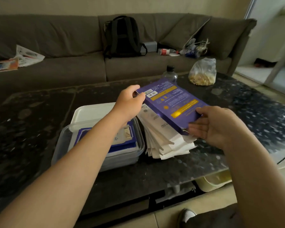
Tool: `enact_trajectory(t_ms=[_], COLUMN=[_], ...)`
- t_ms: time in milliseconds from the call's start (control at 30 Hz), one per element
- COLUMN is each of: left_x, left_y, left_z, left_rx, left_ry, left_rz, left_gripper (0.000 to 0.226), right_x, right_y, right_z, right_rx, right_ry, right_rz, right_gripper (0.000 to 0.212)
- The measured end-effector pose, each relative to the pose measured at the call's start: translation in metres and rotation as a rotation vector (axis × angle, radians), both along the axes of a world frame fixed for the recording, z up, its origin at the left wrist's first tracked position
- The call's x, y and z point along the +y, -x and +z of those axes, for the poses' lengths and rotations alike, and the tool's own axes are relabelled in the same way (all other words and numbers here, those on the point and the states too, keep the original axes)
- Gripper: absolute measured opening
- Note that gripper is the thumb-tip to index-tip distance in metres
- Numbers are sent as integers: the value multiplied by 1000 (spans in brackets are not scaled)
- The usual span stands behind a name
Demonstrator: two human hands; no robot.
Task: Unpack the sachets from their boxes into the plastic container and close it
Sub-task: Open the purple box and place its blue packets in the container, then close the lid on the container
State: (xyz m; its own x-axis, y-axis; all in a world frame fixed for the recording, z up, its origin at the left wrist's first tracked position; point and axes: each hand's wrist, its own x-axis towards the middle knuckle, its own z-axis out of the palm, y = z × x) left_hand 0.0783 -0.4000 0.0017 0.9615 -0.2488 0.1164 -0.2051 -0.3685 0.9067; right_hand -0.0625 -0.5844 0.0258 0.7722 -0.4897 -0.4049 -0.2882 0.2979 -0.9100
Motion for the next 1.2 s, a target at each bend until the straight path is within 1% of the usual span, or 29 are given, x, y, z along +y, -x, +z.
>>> enact_trajectory(t_ms=[67,133,333,500,767,900,1067,1200], left_x=[-8,-14,-17,-13,-6,11,53,96], left_y=[-3,-5,-9,-6,-6,-10,-21,-31], left_z=[-4,-8,-18,-26,-24,-19,-10,-7], left_rx=[8,7,11,74,87,63,44,57], left_ry=[-49,-100,-212,-258,-265,-277,-292,-287], left_rz=[6,19,57,33,-14,10,92,163], left_gripper=[49,47,45,51,54,54,52,51], right_x=[-5,-9,-6,-3,-7,-1,44,93], right_y=[4,6,5,3,4,3,-17,-53], right_z=[0,-2,-11,-13,-6,10,31,33], right_rx=[68,112,198,272,321,231,60,-71], right_ry=[42,77,223,283,421,415,356,373], right_rz=[94,170,289,333,400,428,492,482], right_gripper=[32,40,45,48,56,55,40,25])
